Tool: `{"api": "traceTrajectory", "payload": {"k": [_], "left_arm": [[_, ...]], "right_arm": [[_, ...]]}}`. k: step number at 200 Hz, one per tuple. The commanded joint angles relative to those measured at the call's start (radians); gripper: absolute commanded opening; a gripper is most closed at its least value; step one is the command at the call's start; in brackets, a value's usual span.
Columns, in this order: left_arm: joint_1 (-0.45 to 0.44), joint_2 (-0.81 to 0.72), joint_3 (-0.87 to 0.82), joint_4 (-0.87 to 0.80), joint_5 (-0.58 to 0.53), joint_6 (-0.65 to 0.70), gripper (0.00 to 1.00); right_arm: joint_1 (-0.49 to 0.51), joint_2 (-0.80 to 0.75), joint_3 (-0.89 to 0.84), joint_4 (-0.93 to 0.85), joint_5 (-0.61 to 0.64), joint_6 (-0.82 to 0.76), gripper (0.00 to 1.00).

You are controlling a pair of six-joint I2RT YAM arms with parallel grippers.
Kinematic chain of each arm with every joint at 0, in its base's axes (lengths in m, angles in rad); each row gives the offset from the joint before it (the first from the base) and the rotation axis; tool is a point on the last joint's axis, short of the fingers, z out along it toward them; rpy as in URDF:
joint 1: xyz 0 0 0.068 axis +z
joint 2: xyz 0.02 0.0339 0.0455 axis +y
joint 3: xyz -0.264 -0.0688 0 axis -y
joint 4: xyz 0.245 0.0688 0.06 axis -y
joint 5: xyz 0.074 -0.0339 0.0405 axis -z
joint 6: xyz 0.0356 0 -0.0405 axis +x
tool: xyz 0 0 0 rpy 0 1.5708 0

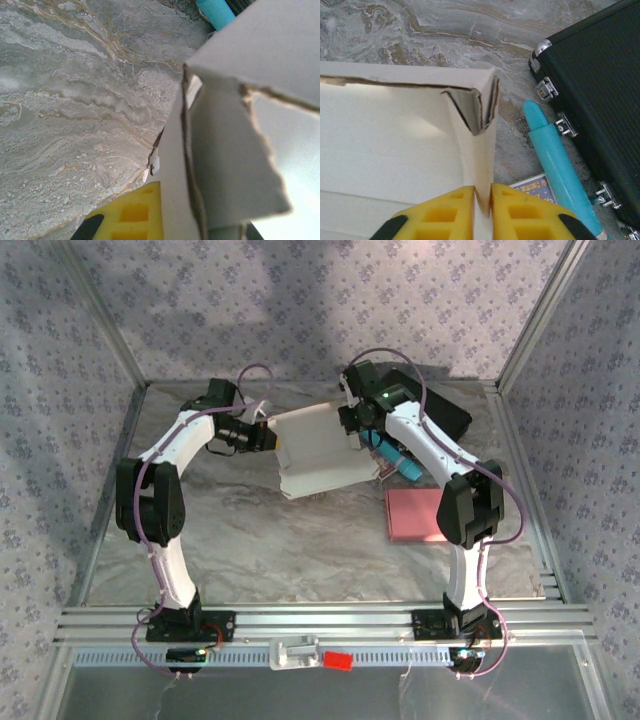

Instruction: Fold the paper box

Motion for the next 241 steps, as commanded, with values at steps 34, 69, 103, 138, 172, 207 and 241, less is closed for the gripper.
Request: {"api": "traceTrajectory", "payload": {"k": [34,69,103,138,172,207,241], "left_arm": [[-0.007,-0.003,0.048,-0.012,0.029,0.020,0.00],[-0.007,-0.003,0.049,-0.015,0.030,0.020,0.00],[-0.007,0.004,0.054,-0.014,0.032,0.018,0.00],[-0.007,0.008,0.061,-0.015,0.036,0.019,0.00],[-0.008,0.011,0.061,-0.016,0.038,0.019,0.00],[-0.010,0.014,0.062,-0.018,0.026,0.017,0.00],[-0.019,0.016,0.066,-0.018,0.003,0.003,0.00]], "right_arm": [[-0.005,0.015,-0.013,-0.039,-0.041,0.006,0.24],[-0.019,0.021,-0.011,-0.040,-0.080,0.008,0.27],[-0.024,0.023,-0.023,-0.046,-0.096,0.006,0.28],[-0.033,0.027,-0.033,-0.045,-0.090,0.010,0.29],[-0.030,0.057,0.007,-0.059,-0.059,0.012,0.30],[0.008,0.116,0.108,-0.139,0.100,0.043,0.12],[0.042,0.188,0.223,-0.309,0.325,0.156,0.00]]}}
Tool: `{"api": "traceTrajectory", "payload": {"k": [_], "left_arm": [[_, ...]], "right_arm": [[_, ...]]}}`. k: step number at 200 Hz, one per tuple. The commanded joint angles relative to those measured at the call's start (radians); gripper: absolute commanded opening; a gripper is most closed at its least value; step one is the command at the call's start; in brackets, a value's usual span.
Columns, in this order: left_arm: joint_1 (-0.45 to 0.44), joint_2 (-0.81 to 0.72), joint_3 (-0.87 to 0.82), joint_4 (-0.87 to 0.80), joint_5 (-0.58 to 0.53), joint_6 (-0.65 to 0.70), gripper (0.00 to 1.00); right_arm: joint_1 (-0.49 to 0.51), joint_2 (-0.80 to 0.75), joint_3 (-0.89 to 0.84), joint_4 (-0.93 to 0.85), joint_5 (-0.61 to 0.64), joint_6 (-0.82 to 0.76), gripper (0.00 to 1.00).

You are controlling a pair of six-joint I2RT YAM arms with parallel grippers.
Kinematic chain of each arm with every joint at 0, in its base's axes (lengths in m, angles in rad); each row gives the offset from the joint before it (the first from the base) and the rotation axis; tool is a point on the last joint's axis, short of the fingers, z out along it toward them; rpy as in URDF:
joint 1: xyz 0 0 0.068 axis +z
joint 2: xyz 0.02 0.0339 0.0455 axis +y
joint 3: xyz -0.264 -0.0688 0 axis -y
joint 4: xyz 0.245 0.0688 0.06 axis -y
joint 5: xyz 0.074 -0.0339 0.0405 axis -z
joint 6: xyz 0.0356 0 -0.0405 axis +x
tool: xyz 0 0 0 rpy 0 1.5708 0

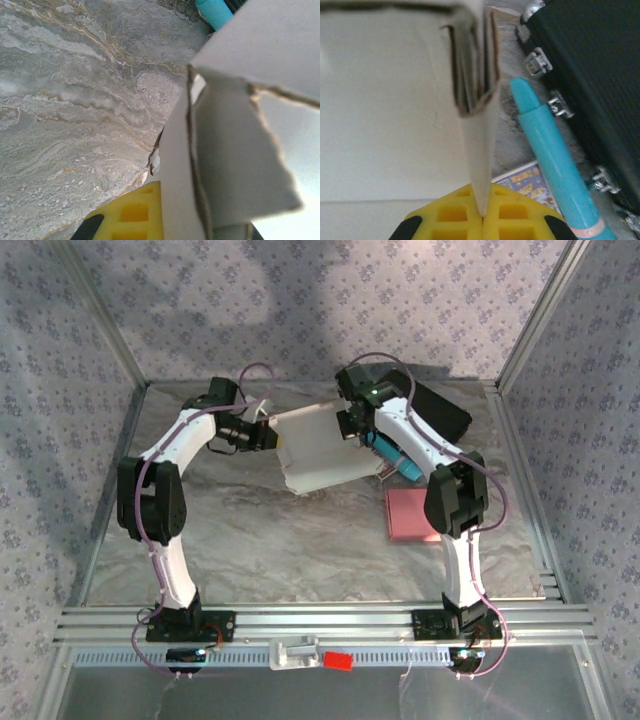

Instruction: Fold the paper box

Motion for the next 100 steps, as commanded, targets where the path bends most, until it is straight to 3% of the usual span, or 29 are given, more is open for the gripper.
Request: {"api": "traceTrajectory", "payload": {"k": [1,60,100], "left_arm": [[-0.012,0.003,0.045,-0.008,0.008,0.003,0.00],[-0.031,0.020,0.056,-0.012,-0.051,-0.031,0.00],[-0.051,0.020,0.042,-0.013,-0.150,-0.062,0.00]], "right_arm": [[0.025,0.044,0.080,-0.162,0.203,0.096,0.00],[0.064,0.104,0.179,-0.328,0.365,0.239,0.00],[0.097,0.091,0.146,-0.307,0.315,0.292,0.00]]}}
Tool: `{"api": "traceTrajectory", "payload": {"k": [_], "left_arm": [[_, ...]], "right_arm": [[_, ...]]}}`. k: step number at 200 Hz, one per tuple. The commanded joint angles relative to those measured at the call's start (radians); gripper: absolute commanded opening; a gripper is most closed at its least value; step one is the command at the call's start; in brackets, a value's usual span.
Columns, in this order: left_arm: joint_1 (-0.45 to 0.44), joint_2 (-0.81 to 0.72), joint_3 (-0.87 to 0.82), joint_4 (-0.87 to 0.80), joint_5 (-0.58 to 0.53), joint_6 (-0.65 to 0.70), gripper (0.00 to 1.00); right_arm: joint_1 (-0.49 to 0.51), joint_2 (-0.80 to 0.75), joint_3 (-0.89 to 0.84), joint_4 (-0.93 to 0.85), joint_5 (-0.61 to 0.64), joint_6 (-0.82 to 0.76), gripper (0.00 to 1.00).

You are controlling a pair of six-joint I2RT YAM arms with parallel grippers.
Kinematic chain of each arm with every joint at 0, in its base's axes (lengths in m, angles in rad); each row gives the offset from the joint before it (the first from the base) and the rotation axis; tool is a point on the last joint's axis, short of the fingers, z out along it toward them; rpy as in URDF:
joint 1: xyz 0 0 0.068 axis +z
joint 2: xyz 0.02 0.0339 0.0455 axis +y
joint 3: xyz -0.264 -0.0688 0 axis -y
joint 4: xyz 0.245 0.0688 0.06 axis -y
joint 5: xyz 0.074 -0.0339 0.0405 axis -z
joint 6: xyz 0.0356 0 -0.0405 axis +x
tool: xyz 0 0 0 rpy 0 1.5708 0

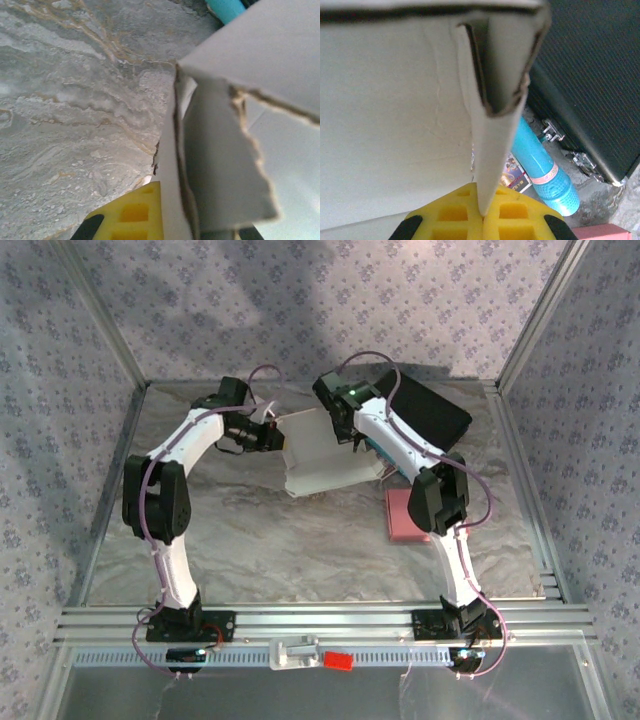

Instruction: Fold the paper box

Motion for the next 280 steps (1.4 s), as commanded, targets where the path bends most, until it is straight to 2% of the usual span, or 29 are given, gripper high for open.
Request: {"api": "traceTrajectory", "payload": {"k": [1,35,66,89,106,166,208,230,280], "left_arm": [[-0.008,0.001,0.018,-0.011,-0.073,-0.028,0.00],[-0.038,-0.028,-0.090,0.039,-0.195,-0.084,0.00],[-0.046,-0.060,-0.214,0.151,-0.284,-0.162,0.00],[-0.045,-0.075,-0.305,0.243,-0.274,-0.206,0.00],[-0.044,-0.068,-0.335,0.292,-0.260,-0.226,0.04],[-0.040,-0.024,-0.327,0.389,-0.259,-0.248,0.17],[-0.044,-0.016,-0.322,0.398,-0.262,-0.249,0.12],[-0.056,-0.015,-0.316,0.388,-0.285,-0.237,0.17],[-0.068,-0.007,-0.305,0.380,-0.317,-0.226,0.18]], "right_arm": [[0.014,0.005,-0.008,-0.061,0.042,0.078,0.00],[0.033,-0.027,-0.121,-0.005,-0.028,0.185,0.00],[0.061,-0.061,-0.260,0.066,-0.098,0.263,0.00],[0.077,-0.069,-0.339,0.117,-0.124,0.272,0.00],[0.080,-0.062,-0.361,0.128,-0.136,0.262,0.00],[0.078,-0.053,-0.381,0.132,-0.159,0.250,0.00],[0.076,-0.040,-0.349,0.112,-0.159,0.251,0.00],[0.079,-0.035,-0.338,0.107,-0.160,0.256,0.00],[0.078,-0.032,-0.335,0.107,-0.157,0.262,0.00]]}}
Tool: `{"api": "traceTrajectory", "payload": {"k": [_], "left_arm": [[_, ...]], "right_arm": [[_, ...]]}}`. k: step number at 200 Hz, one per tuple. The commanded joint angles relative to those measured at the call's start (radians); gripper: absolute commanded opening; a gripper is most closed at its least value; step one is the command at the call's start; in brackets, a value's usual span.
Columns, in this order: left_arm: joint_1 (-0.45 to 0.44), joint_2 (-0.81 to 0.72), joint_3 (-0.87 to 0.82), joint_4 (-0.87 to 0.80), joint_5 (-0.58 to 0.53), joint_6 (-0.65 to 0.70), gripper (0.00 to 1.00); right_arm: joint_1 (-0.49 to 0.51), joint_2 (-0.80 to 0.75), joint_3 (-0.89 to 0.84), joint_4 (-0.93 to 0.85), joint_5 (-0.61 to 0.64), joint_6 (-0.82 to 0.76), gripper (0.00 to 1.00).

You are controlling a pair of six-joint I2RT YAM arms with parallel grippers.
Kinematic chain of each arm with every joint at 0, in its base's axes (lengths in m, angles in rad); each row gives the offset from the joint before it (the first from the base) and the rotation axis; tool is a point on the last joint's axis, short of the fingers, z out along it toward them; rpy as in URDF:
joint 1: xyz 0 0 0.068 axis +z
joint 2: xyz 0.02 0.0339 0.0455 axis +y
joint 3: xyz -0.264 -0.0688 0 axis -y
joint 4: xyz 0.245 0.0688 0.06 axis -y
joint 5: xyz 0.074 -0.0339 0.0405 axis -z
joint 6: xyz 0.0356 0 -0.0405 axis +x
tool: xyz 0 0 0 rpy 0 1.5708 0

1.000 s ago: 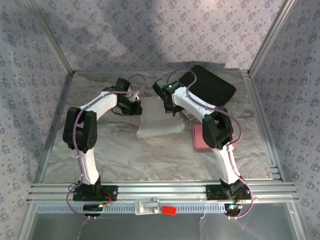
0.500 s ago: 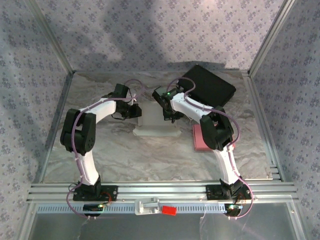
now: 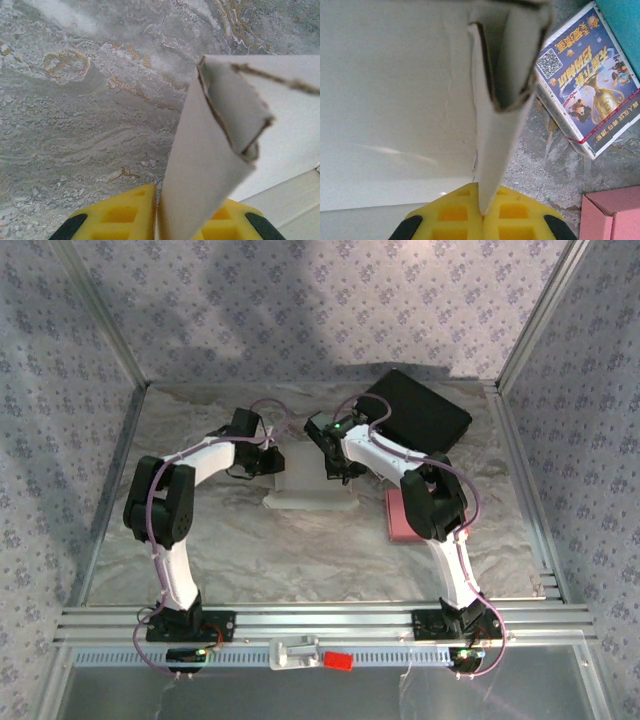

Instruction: Fold the paper box

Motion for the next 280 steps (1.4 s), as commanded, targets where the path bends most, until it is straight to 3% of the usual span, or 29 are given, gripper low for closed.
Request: {"api": "traceTrajectory", "payload": {"k": [1,16,39,95,123,157,211,280], "left_arm": [[-0.006,0.023,0.035,0.000,-0.031,0.020,0.17],[-0.010,0.023,0.038,-0.002,-0.039,0.025,0.08],[-0.026,0.016,0.053,-0.027,-0.096,0.034,0.06],[-0.141,-0.026,0.057,-0.157,-0.483,-0.063,0.00],[-0.168,-0.024,0.050,-0.219,-0.629,-0.145,0.00],[-0.203,-0.007,0.057,-0.261,-0.762,-0.147,0.00],[-0.249,0.003,0.054,-0.230,-0.844,-0.151,0.00],[-0.258,-0.022,-0.012,-0.140,-0.830,-0.115,0.00]], "right_arm": [[0.003,0.003,0.023,-0.042,0.007,0.016,0.00],[0.003,0.002,0.024,-0.045,0.007,0.016,0.00],[0.005,0.007,0.034,-0.056,0.018,0.020,0.00],[0.022,0.017,0.022,-0.100,0.040,0.148,0.00],[0.024,0.002,-0.016,-0.080,0.030,0.199,0.00],[0.029,0.013,-0.020,-0.069,-0.009,0.227,0.00],[0.032,0.022,-0.020,-0.075,-0.032,0.242,0.00],[0.045,0.036,-0.016,-0.102,-0.027,0.253,0.00]]}}
